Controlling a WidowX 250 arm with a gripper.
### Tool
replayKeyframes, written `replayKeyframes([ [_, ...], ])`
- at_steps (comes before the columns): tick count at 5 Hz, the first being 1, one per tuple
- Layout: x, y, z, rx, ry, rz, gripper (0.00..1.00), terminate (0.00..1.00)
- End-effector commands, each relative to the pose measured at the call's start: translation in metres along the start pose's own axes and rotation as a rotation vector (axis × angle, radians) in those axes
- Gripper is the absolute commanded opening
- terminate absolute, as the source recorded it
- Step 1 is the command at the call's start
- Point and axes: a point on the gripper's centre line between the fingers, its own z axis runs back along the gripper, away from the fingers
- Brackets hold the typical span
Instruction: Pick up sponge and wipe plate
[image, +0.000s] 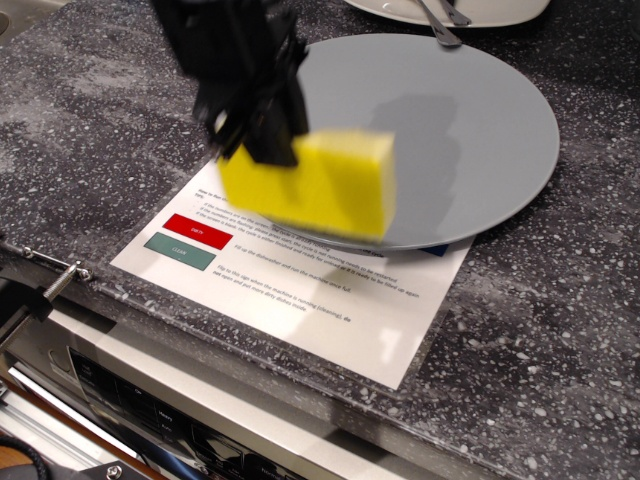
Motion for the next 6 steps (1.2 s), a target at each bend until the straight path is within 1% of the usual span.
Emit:
replayKeyframes([
  [1, -0.005, -0.031, -0.032, -0.059, -0.101, 0.043, 0.0, 0.0],
  [2, -0.007, -0.047, -0.039, -0.039, -0.127, 0.071, 0.0, 0.0],
  [3, -0.008, -0.075, -0.029, -0.046, -0.091, 0.124, 0.0, 0.0],
  [4, -0.016, -0.107, -0.021, -0.037, -0.073, 0.172, 0.0, 0.0],
  [5, -0.033, -0.124, -0.023, -0.03, -0.084, 0.214, 0.0, 0.0],
  [6, -0.039, -0.128, -0.033, -0.028, -0.106, 0.248, 0.0, 0.0],
])
